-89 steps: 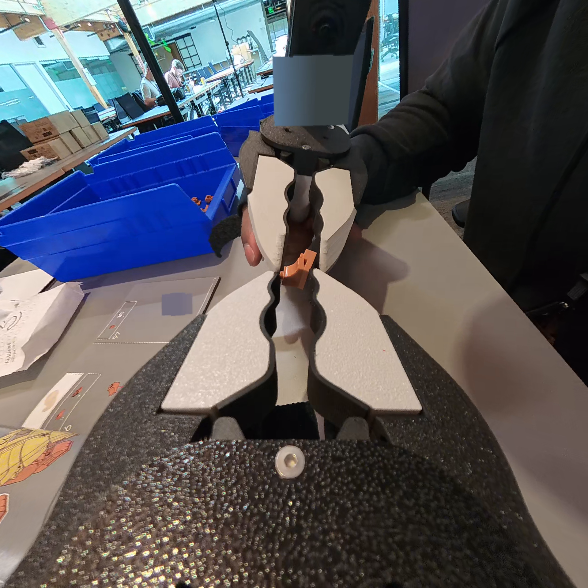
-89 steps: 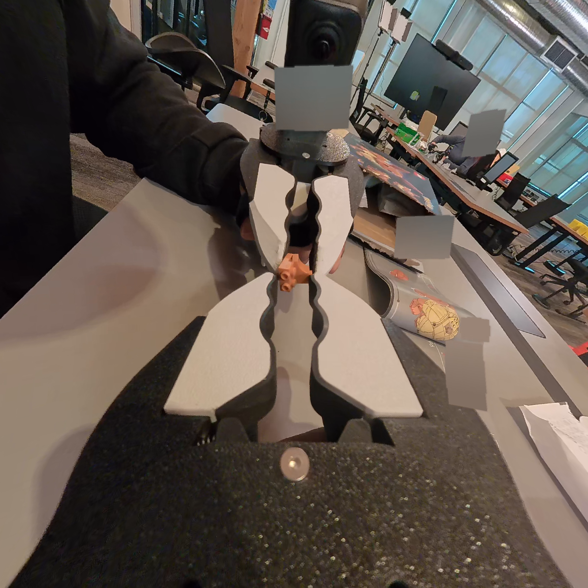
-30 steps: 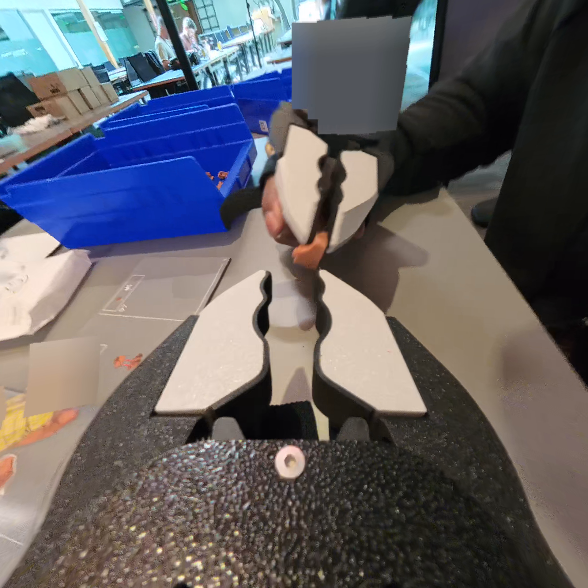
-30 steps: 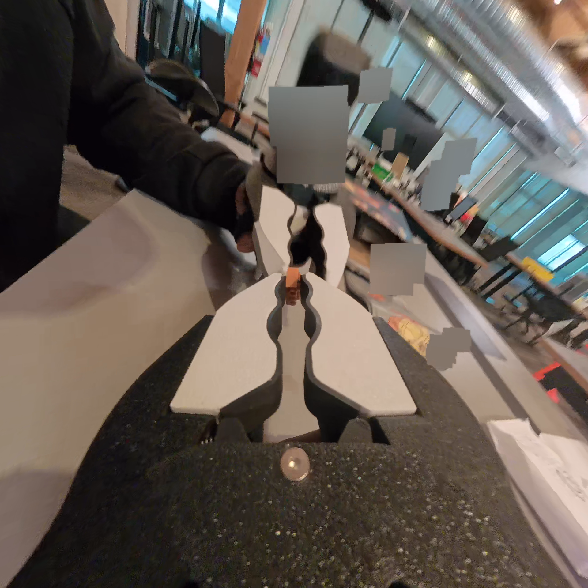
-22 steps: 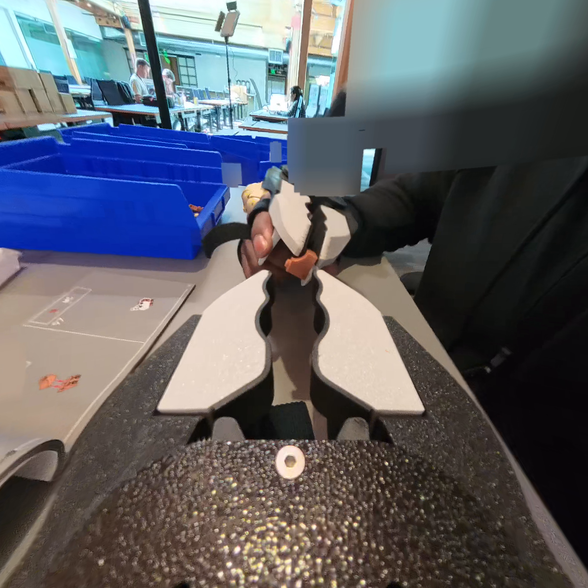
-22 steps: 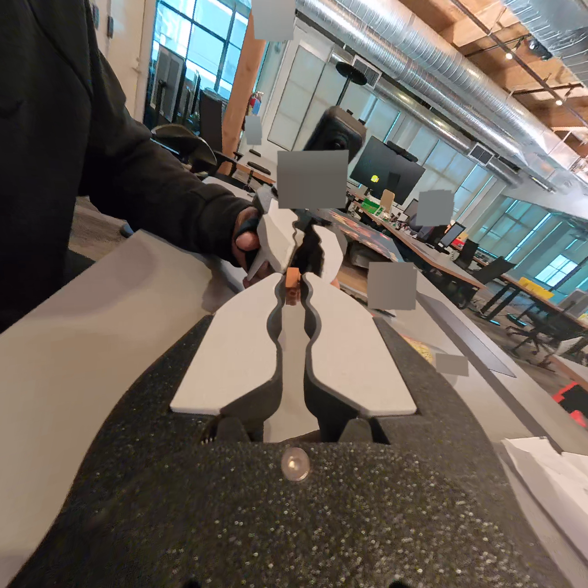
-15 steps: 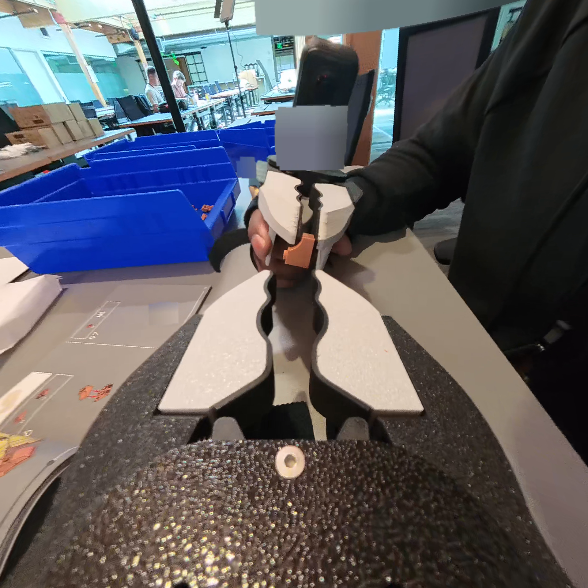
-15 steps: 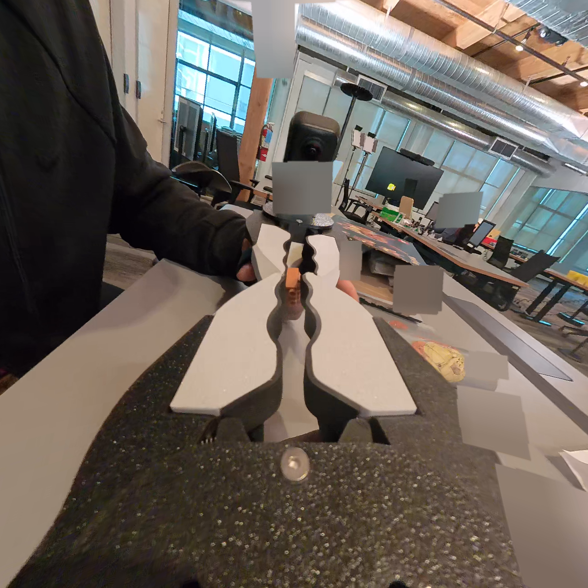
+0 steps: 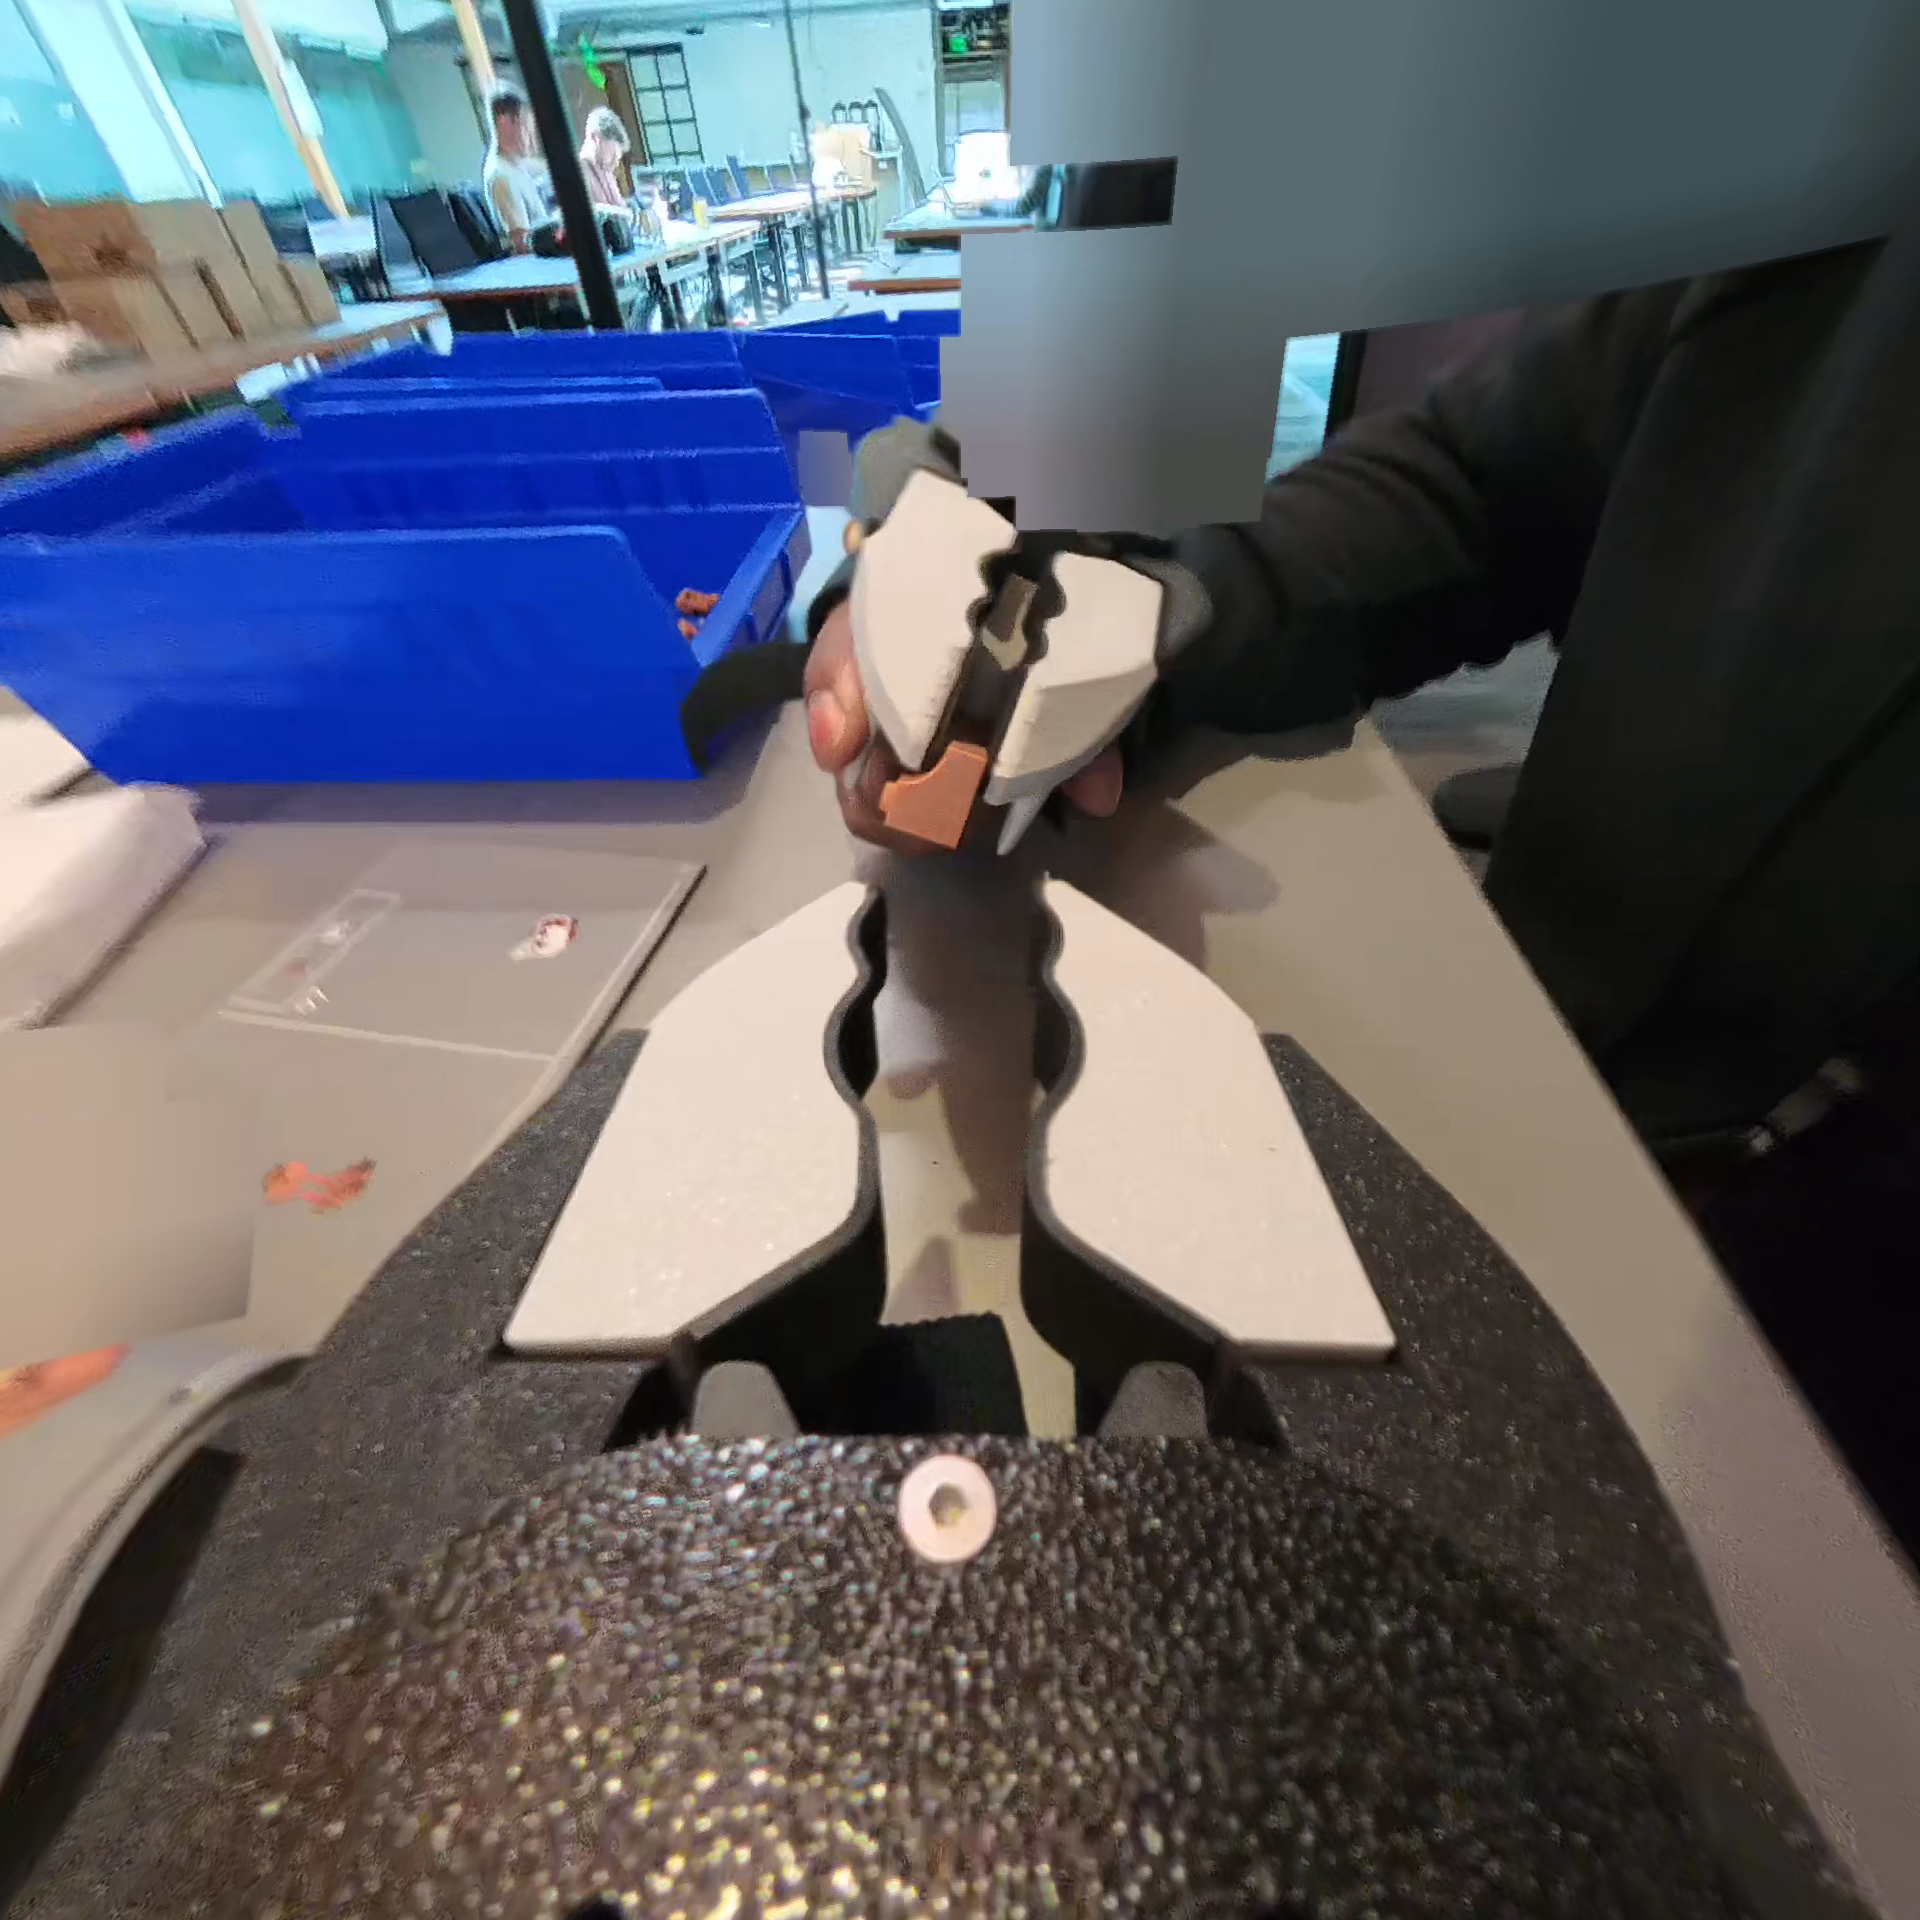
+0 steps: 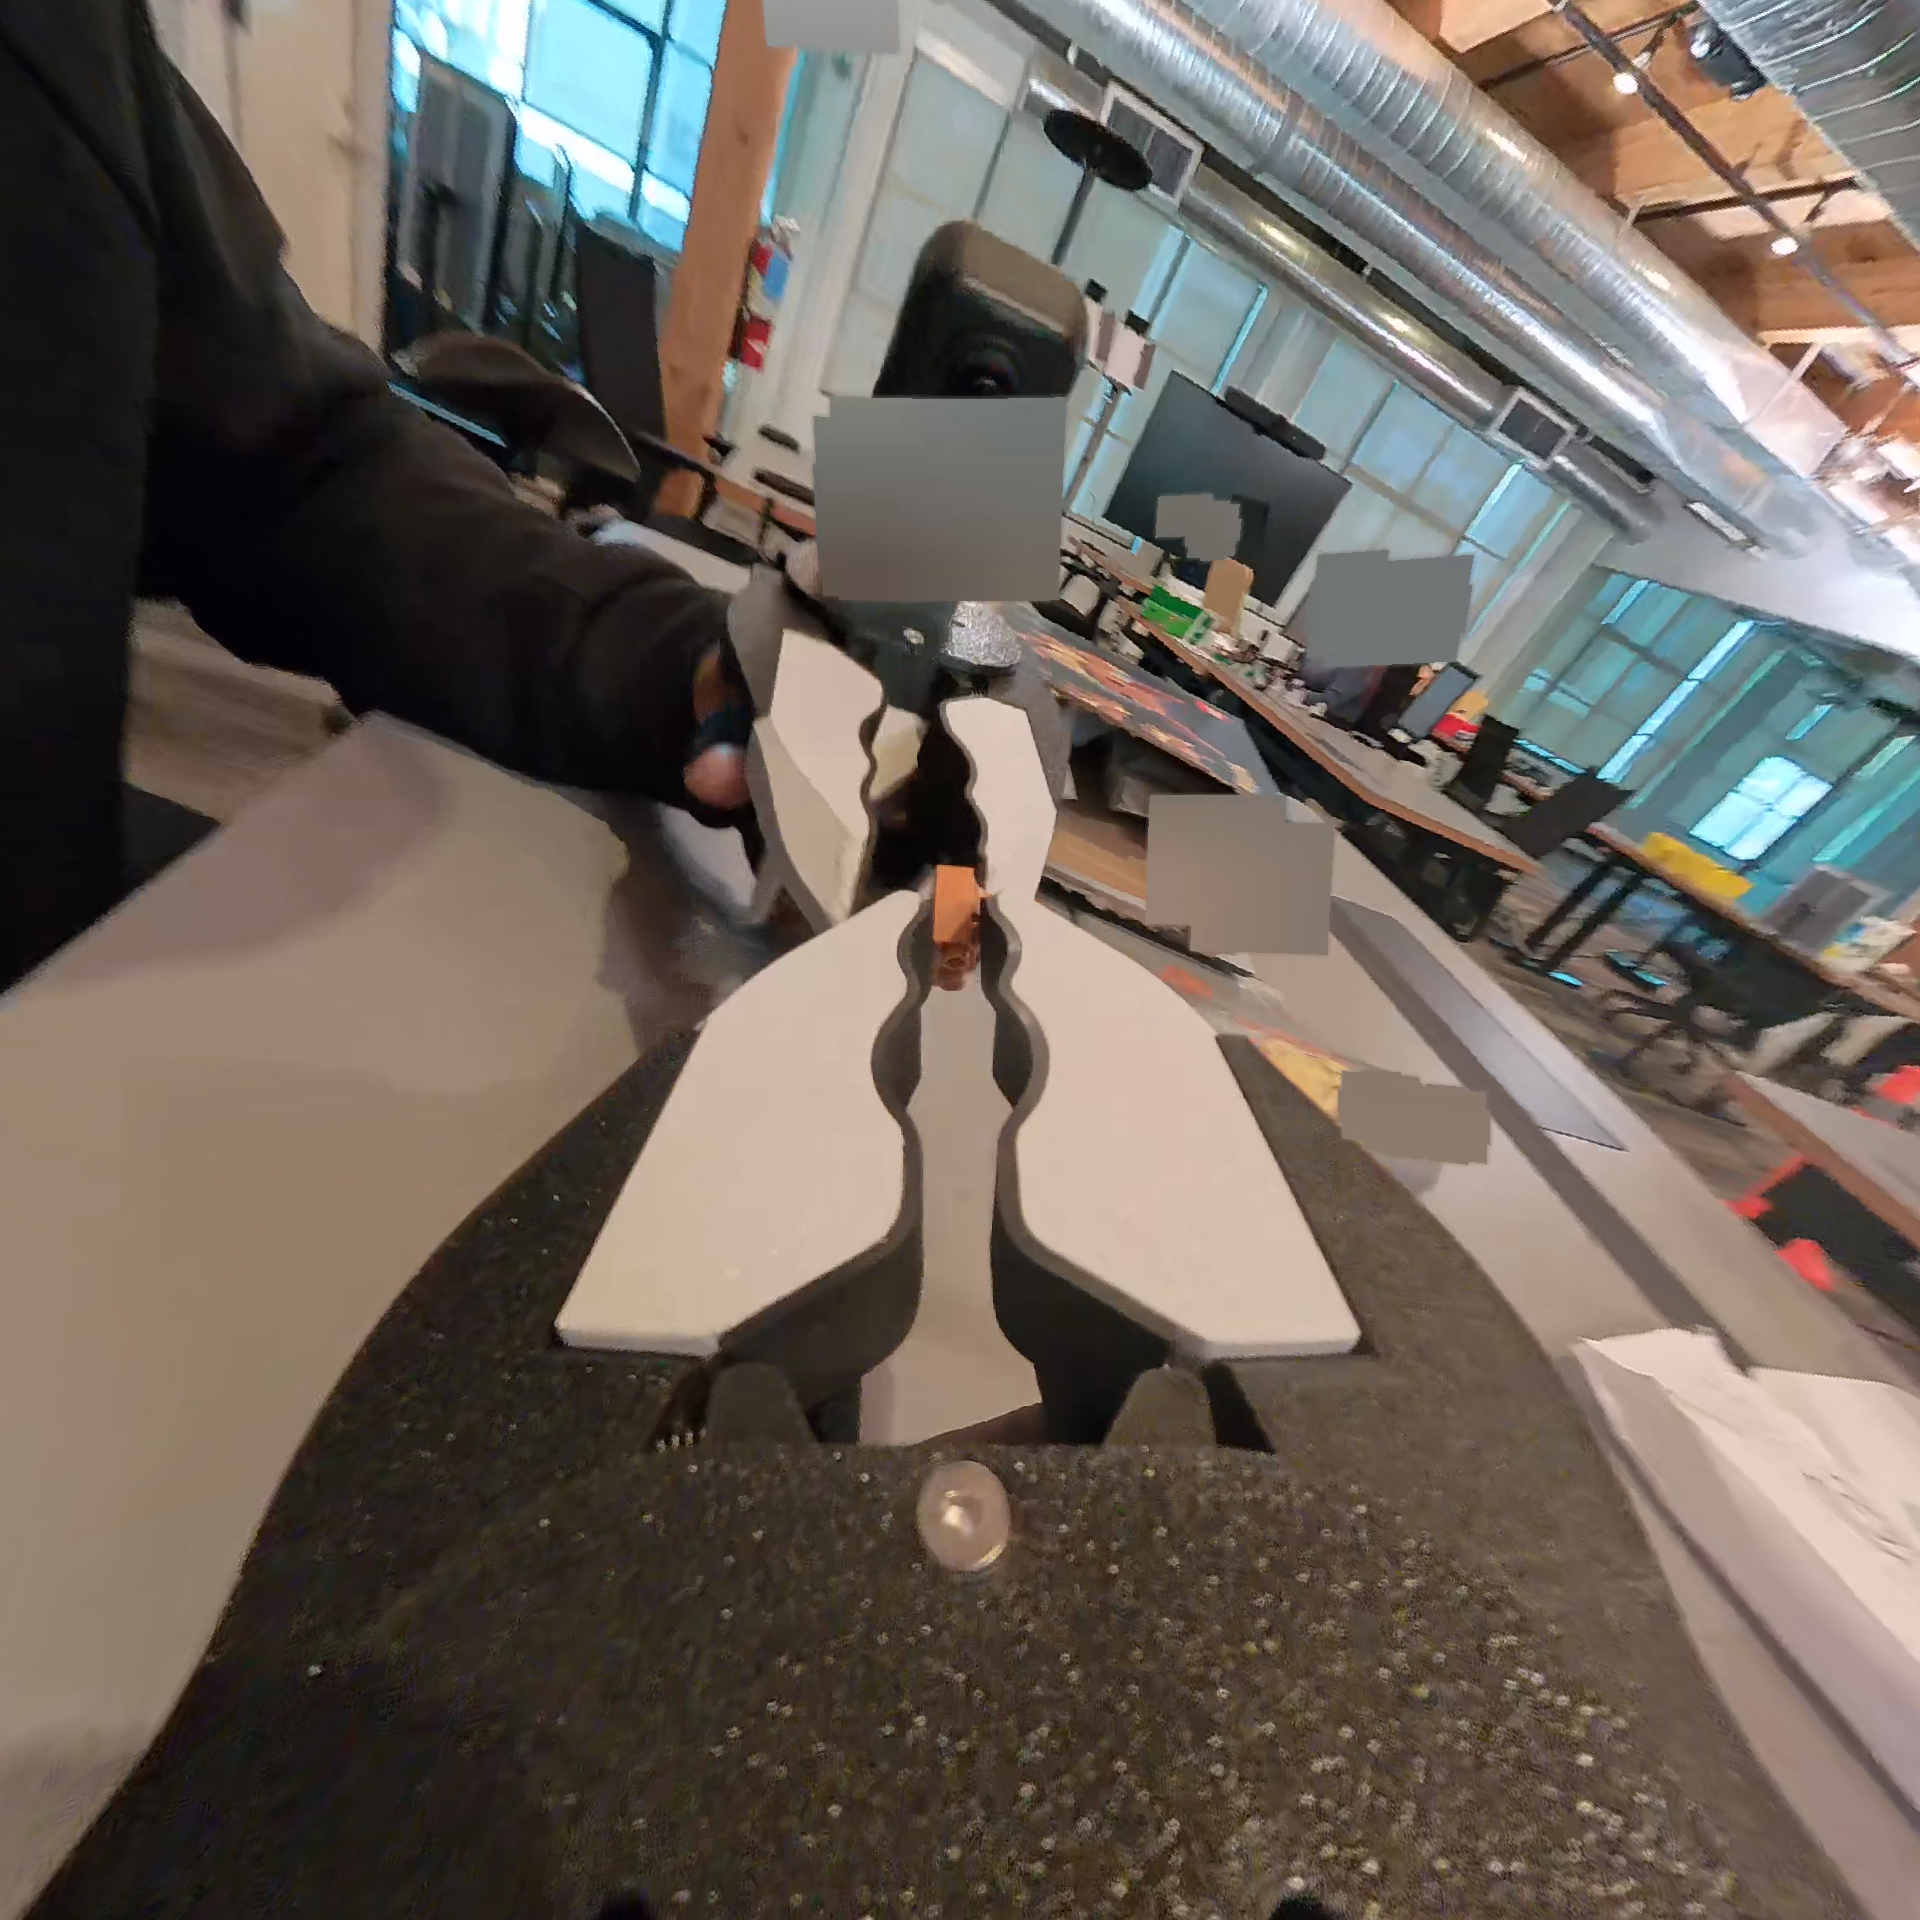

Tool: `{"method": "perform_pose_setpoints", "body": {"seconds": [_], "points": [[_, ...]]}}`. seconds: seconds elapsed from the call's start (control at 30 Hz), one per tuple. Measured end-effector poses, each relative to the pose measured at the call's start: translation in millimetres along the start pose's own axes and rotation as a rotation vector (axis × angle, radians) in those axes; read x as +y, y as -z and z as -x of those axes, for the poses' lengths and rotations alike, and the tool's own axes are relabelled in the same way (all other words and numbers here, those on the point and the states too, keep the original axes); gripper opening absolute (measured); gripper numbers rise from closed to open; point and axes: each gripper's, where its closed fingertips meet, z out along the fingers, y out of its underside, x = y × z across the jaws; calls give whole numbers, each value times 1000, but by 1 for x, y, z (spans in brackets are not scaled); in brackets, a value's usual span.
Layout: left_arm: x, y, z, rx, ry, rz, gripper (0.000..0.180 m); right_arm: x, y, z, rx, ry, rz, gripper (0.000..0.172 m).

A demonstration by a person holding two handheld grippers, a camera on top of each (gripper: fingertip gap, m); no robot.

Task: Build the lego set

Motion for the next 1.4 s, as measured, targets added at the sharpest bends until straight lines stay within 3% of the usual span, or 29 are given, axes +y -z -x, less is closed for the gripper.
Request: {"method": "perform_pose_setpoints", "body": {"seconds": [0.1,0.2,0.37,0.57,0.8,0.93,1.03,1.13,1.4], "points": [[-6,2,6,44,220,-58,32,10,-2,-1,43,132,79,8],[-3,1,11,52,335,-62,33,17,-6,3,48,210,129,8],[6,-6,8,87,428,-14,34,25,-8,5,51,235,163,8],[9,-7,6,101,451,5,19,28,-10,9,45,293,185,8],[13,-5,13,10,278,47,18,34,-12,5,62,230,229,18],[38,3,25,-127,-63,239,18,52,-11,3,11,25,341,26],[66,5,24,-129,-242,417,18,61,-9,3,-14,-58,404,24],[80,5,23,-116,-247,522,19,70,-7,5,-28,-61,471,21],[89,21,26,-84,-103,564,22,80,-6,4,-19,-43,542,20]]}}
